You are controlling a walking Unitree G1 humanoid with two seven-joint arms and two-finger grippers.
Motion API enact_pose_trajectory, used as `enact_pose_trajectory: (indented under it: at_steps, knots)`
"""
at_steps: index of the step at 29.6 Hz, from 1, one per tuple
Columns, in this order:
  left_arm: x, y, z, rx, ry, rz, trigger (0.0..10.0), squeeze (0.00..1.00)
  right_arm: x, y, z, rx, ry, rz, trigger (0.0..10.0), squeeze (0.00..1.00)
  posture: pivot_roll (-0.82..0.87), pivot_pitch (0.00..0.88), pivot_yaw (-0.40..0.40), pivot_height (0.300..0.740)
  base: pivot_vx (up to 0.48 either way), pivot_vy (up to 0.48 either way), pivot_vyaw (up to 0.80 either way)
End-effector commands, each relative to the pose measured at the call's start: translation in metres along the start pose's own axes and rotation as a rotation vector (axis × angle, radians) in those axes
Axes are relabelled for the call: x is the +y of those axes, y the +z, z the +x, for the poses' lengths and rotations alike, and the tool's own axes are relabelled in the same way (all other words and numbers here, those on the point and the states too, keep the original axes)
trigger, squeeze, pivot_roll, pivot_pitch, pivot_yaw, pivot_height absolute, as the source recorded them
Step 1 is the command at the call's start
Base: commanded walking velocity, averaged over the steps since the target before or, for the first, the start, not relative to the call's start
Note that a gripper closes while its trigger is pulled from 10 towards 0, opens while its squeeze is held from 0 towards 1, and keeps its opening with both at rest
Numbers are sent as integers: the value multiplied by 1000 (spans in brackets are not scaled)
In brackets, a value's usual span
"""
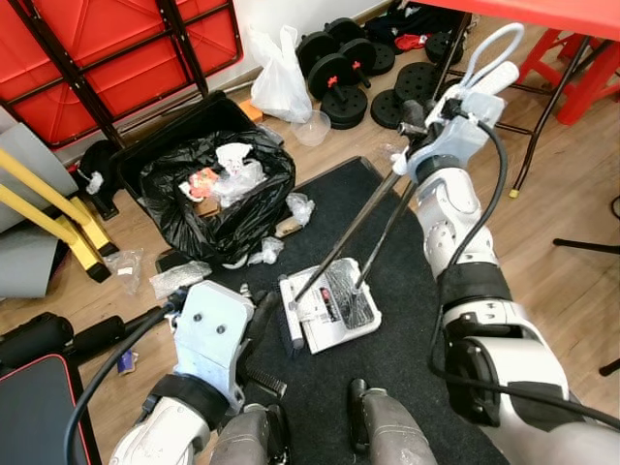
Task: Sweep floor
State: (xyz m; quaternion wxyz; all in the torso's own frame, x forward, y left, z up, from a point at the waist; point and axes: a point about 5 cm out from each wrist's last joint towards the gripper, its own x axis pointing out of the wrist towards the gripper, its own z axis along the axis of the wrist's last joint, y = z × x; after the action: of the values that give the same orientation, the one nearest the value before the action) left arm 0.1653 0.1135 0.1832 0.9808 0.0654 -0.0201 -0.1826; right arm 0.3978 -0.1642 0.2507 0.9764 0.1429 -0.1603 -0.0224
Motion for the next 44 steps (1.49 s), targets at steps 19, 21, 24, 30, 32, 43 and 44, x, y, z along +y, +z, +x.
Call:
enact_pose_trajectory:
  at_steps: [19,21,24,30,32,43,44]
  knots:
    - [1,-4,5,14,18,-12,10000,0,24,59,19,-115,47,-26,10000,0,-89,321,27,740,0,0,0]
    - [1,-4,5,14,18,-12,10000,0,24,59,19,-115,47,-26,10000,0,-89,321,27,740,0,0,0]
    - [2,-4,6,13,18,-12,10000,0,31,60,18,-110,104,12,10000,0,-95,309,27,740,0,0,0]
    - [4,-7,11,12,23,-10,10000,0,64,58,3,-68,444,18,10000,0,-101,280,20,740,0,0,400]
    - [6,-8,12,10,33,-14,10000,0,70,57,-4,-42,538,-5,10000,0,-102,272,17,740,0,0,800]
    - [32,-17,25,0,177,-63,10000,0,73,57,-41,105,1000,-158,10000,0,-126,140,-5,740,0,0,800]
    - [32,-17,25,0,177,-63,10000,0,73,57,-41,105,1000,-158,10000,0,-126,140,-5,740,0,0,800]
